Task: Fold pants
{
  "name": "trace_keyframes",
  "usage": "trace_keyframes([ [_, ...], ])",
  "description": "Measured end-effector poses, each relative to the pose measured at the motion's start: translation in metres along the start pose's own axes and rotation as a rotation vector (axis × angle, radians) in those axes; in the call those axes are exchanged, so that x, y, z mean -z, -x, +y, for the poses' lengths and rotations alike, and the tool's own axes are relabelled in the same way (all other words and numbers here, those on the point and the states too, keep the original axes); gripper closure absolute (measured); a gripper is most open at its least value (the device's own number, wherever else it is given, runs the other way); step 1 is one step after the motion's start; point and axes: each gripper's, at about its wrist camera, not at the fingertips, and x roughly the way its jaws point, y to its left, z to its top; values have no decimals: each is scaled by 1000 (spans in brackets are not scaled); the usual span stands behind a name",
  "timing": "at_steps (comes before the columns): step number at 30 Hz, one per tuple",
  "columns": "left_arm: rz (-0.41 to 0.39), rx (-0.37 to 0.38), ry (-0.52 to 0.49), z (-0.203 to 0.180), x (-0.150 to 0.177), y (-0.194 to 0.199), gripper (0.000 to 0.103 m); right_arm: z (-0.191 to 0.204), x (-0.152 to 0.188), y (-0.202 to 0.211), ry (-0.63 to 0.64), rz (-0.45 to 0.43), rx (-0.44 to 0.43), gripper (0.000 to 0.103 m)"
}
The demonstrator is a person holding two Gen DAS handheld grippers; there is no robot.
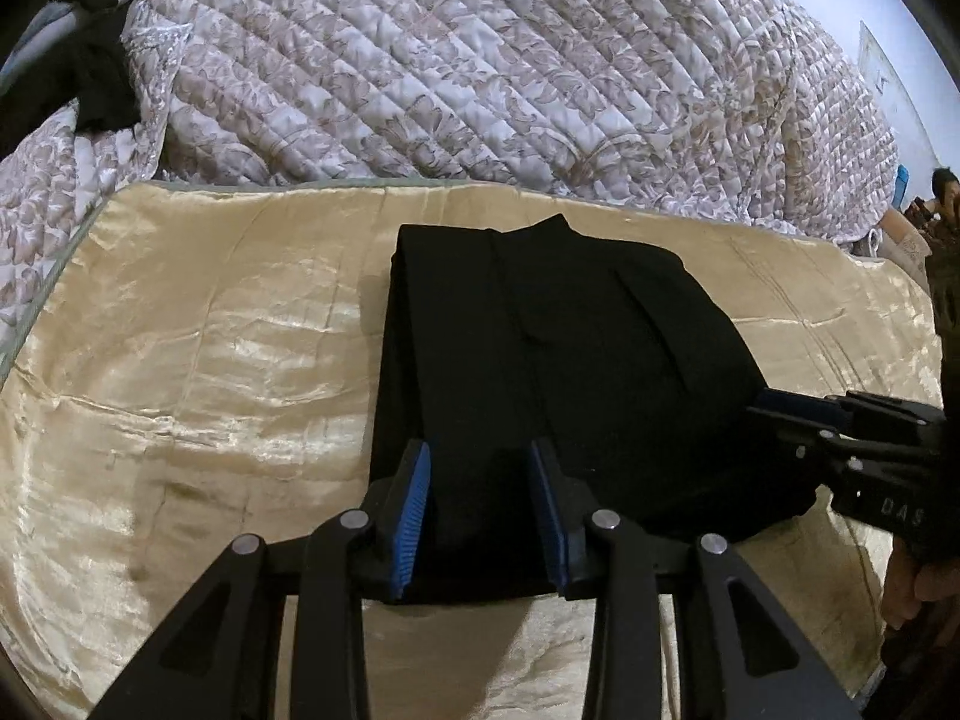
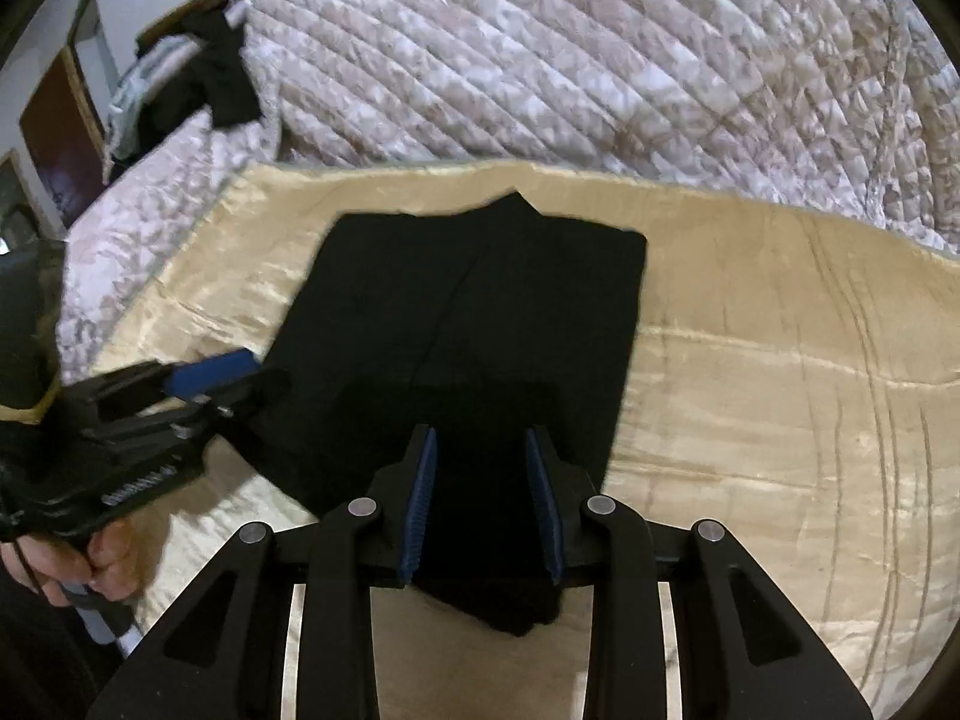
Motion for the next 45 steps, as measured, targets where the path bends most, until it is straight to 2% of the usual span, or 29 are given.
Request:
trace_keyframes([
  [3,5,0,19,6,-3,2,65,-8,-3,2,-47,-17,-10,72],
  [8,-3,-23,42,15,-21,-1,66,-21,-18,4,-88,-46,20,72],
  [15,-70,31,-14,2,-65,-17,66,-29,-47,-14,-66,-55,25,72],
  [16,-67,40,-17,1,-70,-23,66,-29,-51,-16,-58,-57,21,74],
  [18,-52,46,-19,1,-76,-36,66,-29,-63,-26,-40,-56,8,84],
  [19,-40,42,-18,2,-77,-43,66,-31,-67,-30,-40,-51,6,84],
  [22,15,21,-13,4,-73,-66,65,-48,-77,-57,-81,2,13,84],
  [26,9,18,-28,2,-72,-67,64,-59,-75,-65,-113,16,11,86],
  [33,-1,-9,-31,2,-68,-44,64,-56,-72,-41,-126,-24,9,84],
  [45,-29,-10,-12,-1,-36,3,64,-13,-40,1,-48,-63,-26,84],
])
